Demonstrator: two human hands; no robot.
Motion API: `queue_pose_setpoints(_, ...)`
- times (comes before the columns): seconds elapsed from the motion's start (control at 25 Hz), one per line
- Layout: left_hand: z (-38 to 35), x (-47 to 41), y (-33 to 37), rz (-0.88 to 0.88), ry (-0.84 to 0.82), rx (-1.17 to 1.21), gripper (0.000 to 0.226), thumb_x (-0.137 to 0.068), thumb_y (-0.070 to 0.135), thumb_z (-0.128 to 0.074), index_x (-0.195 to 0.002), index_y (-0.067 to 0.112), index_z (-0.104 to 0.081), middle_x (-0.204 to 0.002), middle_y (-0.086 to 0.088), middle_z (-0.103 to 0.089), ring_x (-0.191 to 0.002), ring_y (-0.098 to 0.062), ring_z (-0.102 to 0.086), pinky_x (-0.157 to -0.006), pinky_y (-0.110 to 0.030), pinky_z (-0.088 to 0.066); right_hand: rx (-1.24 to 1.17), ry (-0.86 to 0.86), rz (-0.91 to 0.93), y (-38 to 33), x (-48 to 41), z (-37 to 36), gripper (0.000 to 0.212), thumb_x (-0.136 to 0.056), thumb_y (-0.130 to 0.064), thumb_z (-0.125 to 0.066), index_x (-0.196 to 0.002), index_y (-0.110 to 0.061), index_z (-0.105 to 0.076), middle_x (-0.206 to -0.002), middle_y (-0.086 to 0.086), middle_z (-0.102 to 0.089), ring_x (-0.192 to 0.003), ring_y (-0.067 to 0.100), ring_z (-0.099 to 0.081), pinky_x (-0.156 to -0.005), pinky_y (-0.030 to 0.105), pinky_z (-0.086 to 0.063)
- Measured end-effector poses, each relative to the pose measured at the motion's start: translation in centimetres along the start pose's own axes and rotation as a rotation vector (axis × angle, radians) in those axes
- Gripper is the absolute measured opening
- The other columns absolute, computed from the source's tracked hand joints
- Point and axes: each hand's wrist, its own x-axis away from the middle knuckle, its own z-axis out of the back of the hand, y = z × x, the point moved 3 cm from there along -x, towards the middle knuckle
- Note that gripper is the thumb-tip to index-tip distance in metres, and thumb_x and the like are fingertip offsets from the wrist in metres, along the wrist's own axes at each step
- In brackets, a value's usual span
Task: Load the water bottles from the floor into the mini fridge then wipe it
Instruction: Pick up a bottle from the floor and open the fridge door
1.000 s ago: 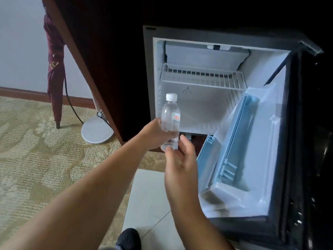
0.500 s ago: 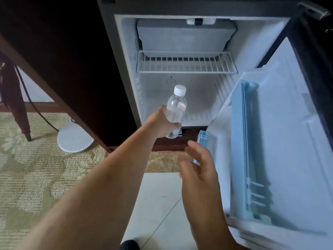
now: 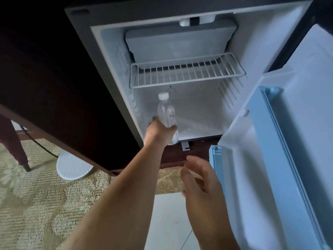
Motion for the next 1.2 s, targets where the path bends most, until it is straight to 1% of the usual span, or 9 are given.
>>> queue_pose_setpoints(0.08,0.1,-1.7,0.4,-0.02,0.082,0.013,0.067,-0.089,0.043,-0.069,-0.143,0.018,-0.037,-0.125,-0.007,-0.061,-0.097,-0.026,-0.067,-0.071,-0.034,-0.054,0.013,-0.012,0.007,0.8,-0.3,0.1,0.024,-0.093,-0.024,-0.065,-0.106,-0.044,-0.067,-0.102,-0.031,-0.068,-0.092,-0.009,-0.065,-0.093,0.044,-0.057)
queue_pose_setpoints(0.16,0.0,-3.7,0.8,-0.016,0.144,0.07,0.066,-0.09,0.038,-0.07,-0.143,0.019,-0.037,-0.13,-0.007,-0.06,-0.108,-0.029,-0.065,-0.076,-0.035,-0.053,0.037,-0.029,0.02,1.0,-0.7,0.2,0.022,-0.091,-0.026,-0.065,-0.104,-0.043,-0.067,-0.103,-0.032,-0.068,-0.093,-0.008,-0.066,-0.089,0.045,-0.059)
queue_pose_setpoints(0.36,-0.3,-7.2,0.7,0.035,0.207,0.119,0.066,-0.091,0.034,-0.068,-0.146,0.021,-0.033,-0.13,-0.012,-0.062,-0.114,-0.034,-0.064,-0.087,-0.04,-0.057,0.055,-0.017,0.01,1.4,-2.1,0.5,0.021,-0.089,-0.022,-0.067,-0.099,-0.04,-0.069,-0.099,-0.029,-0.072,-0.087,-0.001,-0.07,-0.085,0.048,-0.06)
queue_pose_setpoints(0.44,-0.4,-8.1,0.5,0.035,0.225,0.126,0.064,-0.092,0.031,-0.067,-0.145,0.018,-0.034,-0.13,-0.015,-0.062,-0.118,-0.035,-0.062,-0.092,-0.039,-0.054,0.052,0.012,0.005,1.6,-2.8,0.4,0.02,-0.086,-0.027,-0.066,-0.099,-0.041,-0.07,-0.099,-0.024,-0.073,-0.089,0.005,-0.073,-0.088,0.052,-0.058)
queue_pose_setpoints(0.56,-0.9,-9.5,0.1,0.008,0.258,0.14,0.062,-0.093,0.029,-0.068,-0.144,0.015,-0.035,-0.132,-0.014,-0.061,-0.122,-0.034,-0.061,-0.093,-0.036,-0.05,0.022,0.042,-0.004,2.1,-4.0,0.3,0.021,-0.087,-0.024,-0.067,-0.1,-0.04,-0.07,-0.099,-0.021,-0.074,-0.09,0.009,-0.074,-0.089,0.053,-0.057)
queue_pose_setpoints(0.64,-1.1,-10.3,0.1,-0.002,0.285,0.134,0.062,-0.094,0.028,-0.067,-0.144,0.014,-0.035,-0.134,-0.014,-0.061,-0.123,-0.034,-0.06,-0.093,-0.036,-0.048,0.016,0.053,-0.014,2.7,-4.3,0.3,0.021,-0.088,-0.021,-0.069,-0.1,-0.038,-0.071,-0.097,-0.021,-0.075,-0.087,0.008,-0.074,-0.085,0.051,-0.059)
queue_pose_setpoints(0.76,-1.2,-11.5,0.7,-0.009,0.327,0.127,0.065,-0.095,0.027,-0.066,-0.148,0.01,-0.032,-0.142,-0.017,-0.055,-0.131,-0.034,-0.055,-0.1,-0.036,-0.046,0.015,0.011,-0.025,3.4,-4.4,0.3,0.023,-0.087,-0.018,-0.07,-0.1,-0.037,-0.07,-0.095,-0.024,-0.075,-0.087,0.006,-0.075,-0.07,0.038,-0.06)
queue_pose_setpoints(1.0,-1.6,-13.3,1.3,0.019,0.354,0.122,0.066,-0.099,0.025,-0.062,-0.152,0.006,-0.028,-0.154,-0.018,-0.044,-0.141,-0.033,-0.044,-0.109,-0.035,-0.039,0.019,-0.065,-0.074,5.1,-4.7,0.5,0.023,-0.086,-0.014,-0.07,-0.096,-0.035,-0.071,-0.089,-0.026,-0.075,-0.081,-0.001,-0.073,-0.058,0.027,-0.059)
queue_pose_setpoints(1.2,-1.4,-13.7,1.7,0.079,0.328,0.136,0.07,-0.098,0.028,-0.061,-0.154,0.005,-0.026,-0.155,-0.017,-0.043,-0.142,-0.033,-0.044,-0.108,-0.037,-0.04,0.011,-0.073,-0.062,5.1,-4.7,0.7,0.021,-0.086,-0.015,-0.07,-0.094,-0.034,-0.073,-0.087,-0.024,-0.076,-0.08,0.0,-0.074,-0.061,0.028,-0.057)
